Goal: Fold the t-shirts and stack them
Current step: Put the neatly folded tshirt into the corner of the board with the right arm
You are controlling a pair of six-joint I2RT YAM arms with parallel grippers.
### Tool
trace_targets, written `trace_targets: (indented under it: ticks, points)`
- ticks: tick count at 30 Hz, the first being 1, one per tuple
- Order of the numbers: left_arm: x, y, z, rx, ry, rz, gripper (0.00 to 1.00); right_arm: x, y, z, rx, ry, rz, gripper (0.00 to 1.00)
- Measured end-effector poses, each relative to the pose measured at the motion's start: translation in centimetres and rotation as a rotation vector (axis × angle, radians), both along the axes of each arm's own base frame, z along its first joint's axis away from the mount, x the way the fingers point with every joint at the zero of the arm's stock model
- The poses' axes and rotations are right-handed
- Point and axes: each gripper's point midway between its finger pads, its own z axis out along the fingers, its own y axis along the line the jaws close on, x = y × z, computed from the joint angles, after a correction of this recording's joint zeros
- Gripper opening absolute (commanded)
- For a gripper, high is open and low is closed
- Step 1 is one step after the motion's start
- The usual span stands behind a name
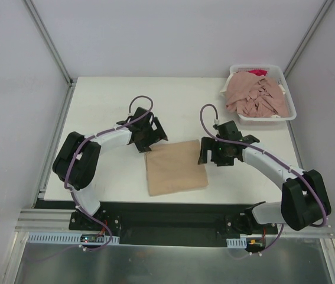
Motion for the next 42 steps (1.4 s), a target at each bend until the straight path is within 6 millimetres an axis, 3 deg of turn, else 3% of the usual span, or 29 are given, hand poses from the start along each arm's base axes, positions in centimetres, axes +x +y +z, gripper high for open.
trace_targets:
  ticks: [3, 6, 9, 10, 12, 13, 15, 20, 23, 28, 31, 33, 38, 42]
  points:
    - [0.1, 0.0, 0.1, -0.004, -0.002, 0.002, 1.0, 0.0, 0.3, -0.4, 0.008, 0.022, -0.006, 0.99]
    - [0.1, -0.1, 0.1, -0.005, -0.001, 0.0, 0.99, -0.3, 0.6, -1.6, 0.012, 0.076, -0.012, 0.86]
    - [0.0, -0.1, 0.1, -0.006, -0.005, -0.001, 0.99, -0.7, 0.8, -2.8, 0.011, 0.132, -0.029, 0.66]
    - [0.0, 0.0, 0.2, -0.006, -0.008, -0.003, 0.99, -0.8, 0.9, -3.0, 0.013, 0.146, -0.037, 0.55]
    - [0.0, 0.0, 0.5, -0.007, -0.015, -0.007, 0.99, -0.8, 1.1, -3.3, 0.018, 0.161, -0.044, 0.45]
    - [-0.1, 0.0, 0.8, -0.008, -0.021, -0.009, 0.99, -0.9, 1.2, -3.3, 0.026, 0.168, -0.053, 0.33]
    - [-0.1, 0.1, 1.7, -0.014, -0.039, -0.016, 0.99, -0.9, 1.5, -3.3, 0.038, 0.173, -0.058, 0.24]
    - [-0.3, -0.2, 5.9, -0.061, -0.136, -0.061, 0.99, -1.2, 1.6, -4.0, 0.045, 0.188, -0.069, 0.14]
    - [-0.4, -0.4, 9.3, -0.098, -0.22, -0.09, 0.99, -1.2, 1.5, -4.5, 0.04, 0.201, -0.08, 0.01]
    - [-1.0, 0.0, 14.3, -0.137, -0.36, -0.117, 0.99, -1.0, 0.7, -4.6, -0.007, 0.203, -0.118, 0.01]
    - [-1.3, 1.1, 16.3, -0.125, -0.438, -0.109, 0.99, -0.3, -1.9, -4.4, -0.102, 0.195, -0.168, 0.01]
    - [-1.7, 1.7, 16.9, -0.111, -0.472, -0.106, 0.99, 0.3, -4.8, -4.2, -0.191, 0.188, -0.212, 0.01]
    - [-1.8, 3.0, 16.9, -0.054, -0.511, -0.099, 0.99, 1.7, -12.6, -2.6, -0.448, 0.157, -0.295, 0.01]
    - [-1.6, 3.4, 16.7, -0.023, -0.525, -0.104, 0.99, 2.4, -17.6, -1.3, -0.583, 0.156, -0.349, 0.01]
